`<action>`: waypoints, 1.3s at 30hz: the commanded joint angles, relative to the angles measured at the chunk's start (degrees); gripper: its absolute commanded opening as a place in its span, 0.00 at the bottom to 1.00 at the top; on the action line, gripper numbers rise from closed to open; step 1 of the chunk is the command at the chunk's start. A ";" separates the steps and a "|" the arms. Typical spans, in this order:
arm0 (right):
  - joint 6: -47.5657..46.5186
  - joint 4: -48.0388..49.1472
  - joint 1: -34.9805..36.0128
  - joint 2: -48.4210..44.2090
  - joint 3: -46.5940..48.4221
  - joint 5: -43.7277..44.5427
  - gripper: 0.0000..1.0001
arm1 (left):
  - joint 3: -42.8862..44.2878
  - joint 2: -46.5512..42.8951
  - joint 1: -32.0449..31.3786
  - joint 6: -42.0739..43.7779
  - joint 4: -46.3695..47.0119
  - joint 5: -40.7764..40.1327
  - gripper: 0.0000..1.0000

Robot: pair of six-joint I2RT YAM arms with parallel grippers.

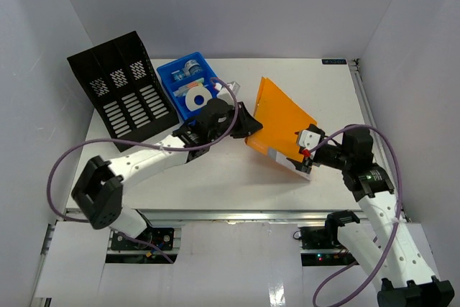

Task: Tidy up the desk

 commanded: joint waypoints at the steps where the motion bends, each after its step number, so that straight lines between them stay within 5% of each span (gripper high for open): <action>1: 6.39 0.11 -0.07 -3.82 3.32 -1.62 0.84 | 5.88 -12.67 0.81 9.76 -11.20 -9.04 0.00; 9: 7.25 0.66 -0.07 -4.15 1.21 -2.17 0.86 | 9.80 -21.91 1.70 12.27 -21.16 -15.72 0.00; 19: 9.15 4.05 -0.07 -4.25 -2.27 -1.86 0.89 | 22.57 -25.47 1.79 15.26 -37.58 -39.18 0.00; 27: 9.51 6.26 -0.34 -5.12 -6.07 -1.65 0.90 | 32.97 -26.17 1.79 14.51 -49.09 -48.37 0.00; 34: 8.89 6.61 -0.25 -5.39 -7.30 -1.46 0.91 | 35.29 -24.40 1.79 21.35 -48.85 -59.69 0.00; 39: 8.89 6.70 -0.34 -5.39 -7.48 -1.19 0.91 | 36.61 -20.43 1.70 37.30 -38.05 -66.19 0.00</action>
